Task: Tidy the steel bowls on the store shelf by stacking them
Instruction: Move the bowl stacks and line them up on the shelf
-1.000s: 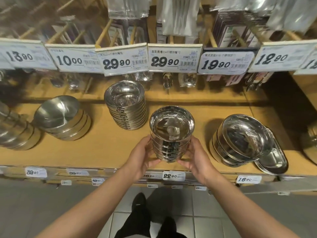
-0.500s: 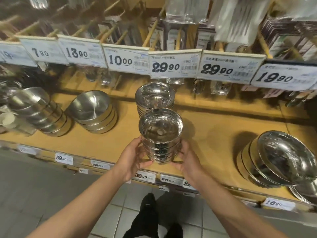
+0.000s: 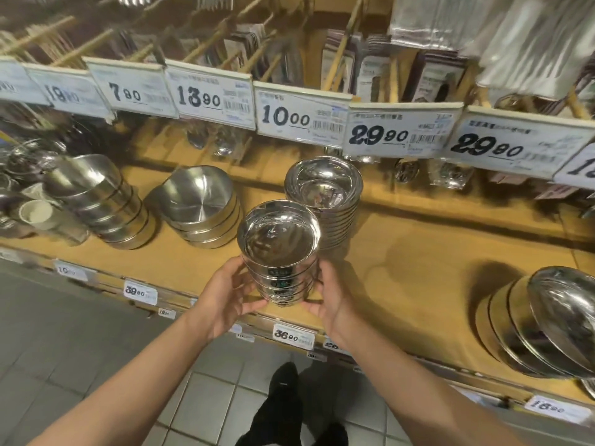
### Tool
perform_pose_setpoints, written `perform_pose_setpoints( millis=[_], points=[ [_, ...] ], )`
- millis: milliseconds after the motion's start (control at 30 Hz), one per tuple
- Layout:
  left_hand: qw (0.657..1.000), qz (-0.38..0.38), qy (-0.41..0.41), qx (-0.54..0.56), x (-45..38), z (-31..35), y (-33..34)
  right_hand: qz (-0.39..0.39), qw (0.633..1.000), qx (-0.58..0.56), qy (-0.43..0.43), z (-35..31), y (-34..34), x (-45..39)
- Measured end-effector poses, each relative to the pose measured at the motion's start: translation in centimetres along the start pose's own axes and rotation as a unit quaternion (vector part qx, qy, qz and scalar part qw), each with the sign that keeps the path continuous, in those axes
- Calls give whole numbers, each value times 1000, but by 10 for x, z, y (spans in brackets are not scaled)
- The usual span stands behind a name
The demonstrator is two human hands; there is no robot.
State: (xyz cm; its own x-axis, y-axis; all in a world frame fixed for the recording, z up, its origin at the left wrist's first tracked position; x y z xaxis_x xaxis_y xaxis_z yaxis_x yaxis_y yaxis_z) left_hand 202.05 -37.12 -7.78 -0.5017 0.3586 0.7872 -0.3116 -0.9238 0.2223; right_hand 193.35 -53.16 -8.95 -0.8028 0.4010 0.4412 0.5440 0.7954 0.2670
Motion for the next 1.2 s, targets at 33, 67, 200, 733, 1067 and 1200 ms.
perform_pose_setpoints(
  millis=[33,67,200,733,1067,1200],
  points=[
    [1000,3,-2,1,0,2,-3,3,1000,2,-2,1,3,-2],
    [1000,6,-3,2,0,4,-7,7,1000,5,-7,1,6,-3],
    [1000,14,-2,2,-1,12,-22,5,1000,12,-17,3,20,-9],
    [995,53,-48,64,1,3,-47,45,999,-2,30,6,-9,1],
    [990,119,-73,14,36,-111,32,152,985,-50,-66,20,-188,123],
    [995,25,-65,-68,43,-134,110,219,970,-58,-84,18,-255,174]
  ],
)
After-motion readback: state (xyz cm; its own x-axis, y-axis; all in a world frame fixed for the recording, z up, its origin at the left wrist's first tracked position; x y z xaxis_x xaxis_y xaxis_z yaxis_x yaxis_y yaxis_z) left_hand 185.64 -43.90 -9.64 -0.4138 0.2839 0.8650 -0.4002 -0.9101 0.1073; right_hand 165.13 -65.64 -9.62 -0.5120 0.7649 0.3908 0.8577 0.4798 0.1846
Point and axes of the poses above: each hand's wrist, its own x-axis away from the middle knuckle, its own y-axis out of the palm, z = x × y, the point moved 4 cm from there along -x, towards the middle knuckle, and after that the axes turned 15 degrees about -y, right-handed, at the moved point
